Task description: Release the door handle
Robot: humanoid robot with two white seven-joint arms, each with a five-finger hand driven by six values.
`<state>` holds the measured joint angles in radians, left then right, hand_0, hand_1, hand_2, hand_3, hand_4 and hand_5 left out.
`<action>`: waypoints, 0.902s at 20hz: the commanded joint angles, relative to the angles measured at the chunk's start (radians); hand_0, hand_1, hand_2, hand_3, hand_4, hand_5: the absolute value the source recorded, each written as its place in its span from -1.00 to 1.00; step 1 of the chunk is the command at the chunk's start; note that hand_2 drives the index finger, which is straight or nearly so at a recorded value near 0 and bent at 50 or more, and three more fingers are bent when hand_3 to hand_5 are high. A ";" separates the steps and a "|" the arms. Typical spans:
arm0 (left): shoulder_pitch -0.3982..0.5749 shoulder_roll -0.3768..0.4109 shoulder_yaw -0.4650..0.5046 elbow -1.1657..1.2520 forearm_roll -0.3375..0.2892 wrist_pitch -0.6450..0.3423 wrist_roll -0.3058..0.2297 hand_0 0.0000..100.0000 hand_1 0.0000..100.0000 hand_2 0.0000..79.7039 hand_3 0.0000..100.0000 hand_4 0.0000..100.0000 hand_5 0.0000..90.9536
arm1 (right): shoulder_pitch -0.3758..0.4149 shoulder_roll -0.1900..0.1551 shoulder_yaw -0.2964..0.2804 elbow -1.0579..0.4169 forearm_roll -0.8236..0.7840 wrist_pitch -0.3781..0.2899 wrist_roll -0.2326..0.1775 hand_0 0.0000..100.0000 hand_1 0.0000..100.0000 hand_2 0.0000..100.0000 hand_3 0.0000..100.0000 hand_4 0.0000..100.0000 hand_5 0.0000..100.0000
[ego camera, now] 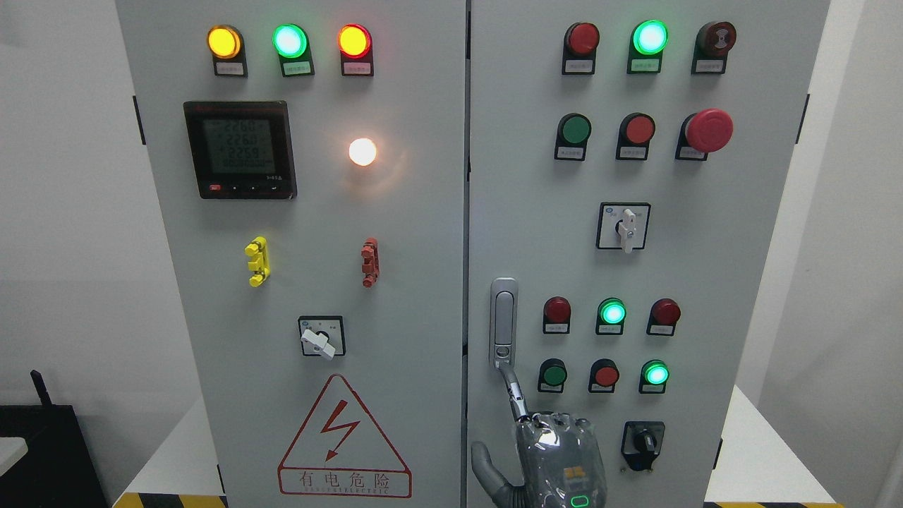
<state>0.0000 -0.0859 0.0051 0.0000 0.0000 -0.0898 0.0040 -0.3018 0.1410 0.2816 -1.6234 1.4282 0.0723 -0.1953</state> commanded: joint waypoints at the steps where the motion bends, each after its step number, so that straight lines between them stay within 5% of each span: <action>1: -0.017 0.000 0.029 0.023 -0.029 0.001 -0.001 -0.76 -0.22 -1.00 -1.00 -1.00 -1.00 | 0.001 0.000 0.001 0.000 0.000 0.000 0.001 -0.26 -0.29 -0.84 1.00 1.00 0.94; 18: -0.017 0.000 0.029 0.025 -0.029 0.001 -0.001 -0.76 -0.22 -1.00 -1.00 -1.00 -1.00 | 0.000 -0.001 0.005 -0.032 -0.003 -0.005 -0.038 -0.26 -0.29 -0.80 1.00 1.00 0.94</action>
<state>0.0000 -0.0860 0.0042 0.0000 0.0000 -0.0898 0.0045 -0.3028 0.1410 0.2833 -1.6358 1.4260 0.0712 -0.2233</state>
